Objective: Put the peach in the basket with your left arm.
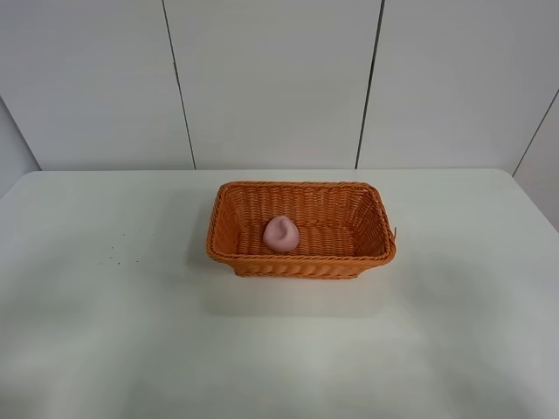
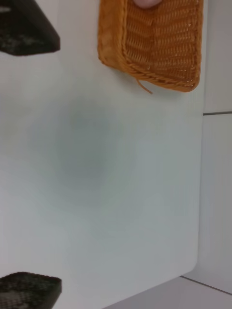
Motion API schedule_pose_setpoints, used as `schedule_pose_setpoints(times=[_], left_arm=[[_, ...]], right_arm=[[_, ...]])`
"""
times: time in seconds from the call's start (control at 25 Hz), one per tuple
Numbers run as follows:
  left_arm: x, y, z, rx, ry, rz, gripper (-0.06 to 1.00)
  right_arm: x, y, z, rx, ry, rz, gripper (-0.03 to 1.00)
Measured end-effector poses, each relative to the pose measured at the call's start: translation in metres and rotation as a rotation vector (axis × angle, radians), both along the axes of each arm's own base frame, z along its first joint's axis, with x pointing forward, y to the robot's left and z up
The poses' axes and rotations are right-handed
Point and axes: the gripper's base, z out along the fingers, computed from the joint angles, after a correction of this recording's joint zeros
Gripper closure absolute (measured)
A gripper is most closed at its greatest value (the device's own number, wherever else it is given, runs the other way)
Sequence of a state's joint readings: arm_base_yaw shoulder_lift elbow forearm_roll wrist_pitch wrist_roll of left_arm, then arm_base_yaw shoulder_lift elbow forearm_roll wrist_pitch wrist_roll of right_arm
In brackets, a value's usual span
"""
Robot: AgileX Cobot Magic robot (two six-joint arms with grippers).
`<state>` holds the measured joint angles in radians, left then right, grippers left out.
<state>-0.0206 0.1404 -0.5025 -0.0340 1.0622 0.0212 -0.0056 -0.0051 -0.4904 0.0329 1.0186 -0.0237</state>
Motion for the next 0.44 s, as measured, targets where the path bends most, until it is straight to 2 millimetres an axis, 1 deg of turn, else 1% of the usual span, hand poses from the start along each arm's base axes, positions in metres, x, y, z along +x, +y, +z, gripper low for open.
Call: schedule_pose_setpoints(times=[0.2, 0.44], left_arm=[[-0.019, 0.000, 0.000, -0.002, -0.130, 0.000, 0.11], [-0.021, 0.001, 0.000, -0.002, -0.144, 0.001, 0.12]], right_arm=[[0.000, 0.000, 0.000, 0.000, 0.000, 0.000, 0.27], [0.000, 0.000, 0.000, 0.000, 0.000, 0.000, 0.27]])
